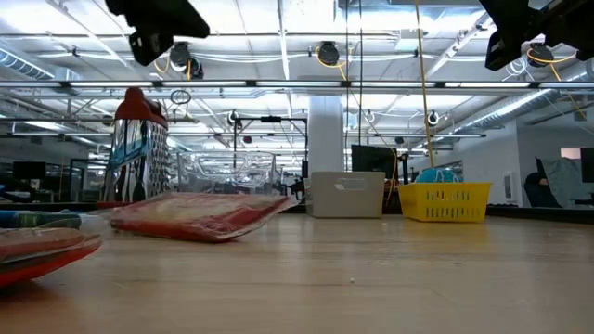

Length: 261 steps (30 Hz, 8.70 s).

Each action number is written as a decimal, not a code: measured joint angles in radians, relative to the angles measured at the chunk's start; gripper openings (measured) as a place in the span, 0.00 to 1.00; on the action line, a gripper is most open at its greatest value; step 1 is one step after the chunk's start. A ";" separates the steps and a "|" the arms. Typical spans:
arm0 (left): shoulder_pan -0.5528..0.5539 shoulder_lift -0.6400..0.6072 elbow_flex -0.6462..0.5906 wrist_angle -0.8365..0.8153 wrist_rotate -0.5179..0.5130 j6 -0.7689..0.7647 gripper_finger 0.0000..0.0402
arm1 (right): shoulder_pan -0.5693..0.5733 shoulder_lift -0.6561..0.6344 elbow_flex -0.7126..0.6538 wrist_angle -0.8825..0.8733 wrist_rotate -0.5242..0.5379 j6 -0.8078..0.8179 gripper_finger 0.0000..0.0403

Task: Pick & Place Food Item
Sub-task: Put the top popcorn bag pack into the gray bin

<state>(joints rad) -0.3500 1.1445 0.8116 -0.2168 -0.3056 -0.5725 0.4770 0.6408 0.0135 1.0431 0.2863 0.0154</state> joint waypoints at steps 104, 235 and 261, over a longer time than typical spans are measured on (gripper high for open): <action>0.153 0.020 -0.085 0.113 0.233 0.033 0.00 | 0.000 0.012 0.000 0.000 0.002 0.104 0.42; 0.327 -0.027 -0.076 0.319 0.087 0.559 0.07 | -1.211 0.727 0.748 -0.171 -1.089 0.249 0.00; 0.402 -0.021 -0.078 0.160 0.086 0.605 0.06 | -1.307 1.043 0.705 0.004 -1.228 0.235 0.00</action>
<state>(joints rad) 0.0525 1.1233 0.7334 -0.0570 -0.2195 0.0326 -0.8301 1.6837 0.7181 1.0469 -0.9413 0.2504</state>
